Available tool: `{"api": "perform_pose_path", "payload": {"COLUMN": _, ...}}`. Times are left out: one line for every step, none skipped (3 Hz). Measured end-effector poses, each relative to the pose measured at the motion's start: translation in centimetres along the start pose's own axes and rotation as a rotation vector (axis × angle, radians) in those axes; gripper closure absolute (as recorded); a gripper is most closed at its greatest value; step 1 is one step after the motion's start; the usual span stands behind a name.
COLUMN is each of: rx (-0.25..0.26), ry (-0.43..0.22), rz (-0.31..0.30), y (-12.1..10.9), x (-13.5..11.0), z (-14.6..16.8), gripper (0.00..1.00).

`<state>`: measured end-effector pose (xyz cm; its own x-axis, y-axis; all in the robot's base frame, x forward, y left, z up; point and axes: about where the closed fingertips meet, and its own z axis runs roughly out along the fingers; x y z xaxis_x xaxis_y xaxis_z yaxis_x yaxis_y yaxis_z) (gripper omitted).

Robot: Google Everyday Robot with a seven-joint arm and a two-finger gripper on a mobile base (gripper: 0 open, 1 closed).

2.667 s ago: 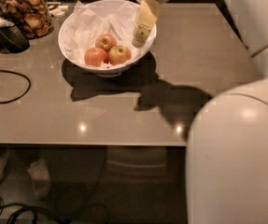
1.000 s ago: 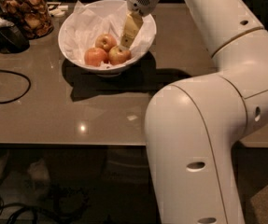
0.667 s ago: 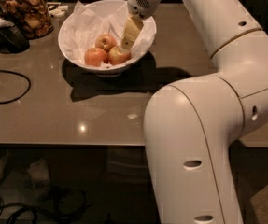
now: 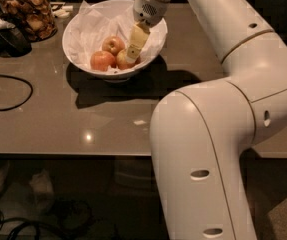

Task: Pick apple from white bowl

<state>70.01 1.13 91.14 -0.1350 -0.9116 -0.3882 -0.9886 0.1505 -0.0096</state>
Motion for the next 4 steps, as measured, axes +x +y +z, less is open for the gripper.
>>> {"api": "perform_pose_path", "payload": {"rx": -0.021, "ry": 0.012, "rz": -0.007, "y": 0.4, "x": -0.2, "z": 0.9, "gripper": 0.20}}
{"api": "perform_pose_path", "payload": {"rx": -0.037, "ry": 0.020, "rz": -0.011, "y": 0.7, "x": -0.3, "z": 1.4, "gripper": 0.21}}
{"api": "perform_pose_path", "payload": {"rx": -0.048, "ry": 0.027, "rz": -0.011, "y": 0.8, "x": -0.3, "z": 1.8, "gripper": 0.21}}
{"api": "perform_pose_path", "payload": {"rx": -0.051, "ry": 0.031, "rz": -0.011, "y": 0.8, "x": -0.2, "z": 2.0, "gripper": 0.38}}
